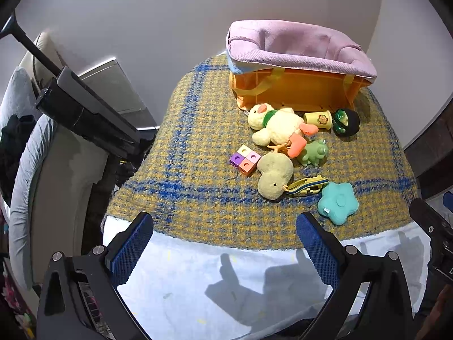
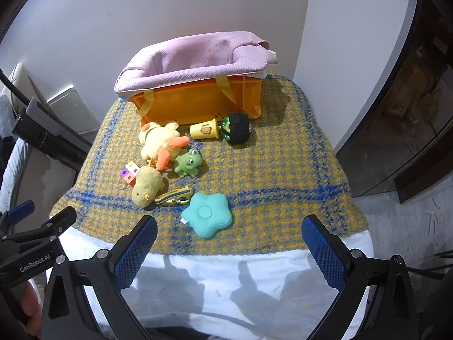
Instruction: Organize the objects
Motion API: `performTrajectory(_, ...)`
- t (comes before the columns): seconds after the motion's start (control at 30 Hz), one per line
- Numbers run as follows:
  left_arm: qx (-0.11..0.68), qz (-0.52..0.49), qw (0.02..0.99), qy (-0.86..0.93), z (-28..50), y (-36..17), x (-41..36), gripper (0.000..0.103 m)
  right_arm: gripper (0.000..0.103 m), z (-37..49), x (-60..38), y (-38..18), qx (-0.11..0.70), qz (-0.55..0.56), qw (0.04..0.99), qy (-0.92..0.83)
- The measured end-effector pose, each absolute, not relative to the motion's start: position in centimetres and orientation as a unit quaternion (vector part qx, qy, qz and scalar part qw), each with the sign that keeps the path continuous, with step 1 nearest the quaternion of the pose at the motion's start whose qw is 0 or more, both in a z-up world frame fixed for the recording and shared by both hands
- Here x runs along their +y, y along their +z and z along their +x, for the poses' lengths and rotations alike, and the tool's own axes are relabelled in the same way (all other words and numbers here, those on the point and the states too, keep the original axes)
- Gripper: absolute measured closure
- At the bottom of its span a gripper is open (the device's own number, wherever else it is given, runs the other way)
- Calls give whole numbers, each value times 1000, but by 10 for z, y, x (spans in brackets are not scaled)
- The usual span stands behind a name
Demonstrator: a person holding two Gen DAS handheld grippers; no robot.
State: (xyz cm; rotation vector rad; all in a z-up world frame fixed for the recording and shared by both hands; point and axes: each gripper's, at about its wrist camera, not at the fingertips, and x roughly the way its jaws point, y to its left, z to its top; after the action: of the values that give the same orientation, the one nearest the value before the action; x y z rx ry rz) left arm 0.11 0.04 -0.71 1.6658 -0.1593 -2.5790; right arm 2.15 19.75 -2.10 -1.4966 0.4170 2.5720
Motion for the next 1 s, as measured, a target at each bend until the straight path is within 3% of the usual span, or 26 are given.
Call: performTrajectory(1.0, -51, 548, 33, -834, 2, -11, 0, 0, 1, 21, 197, -26, 145, -501, 65, 851)
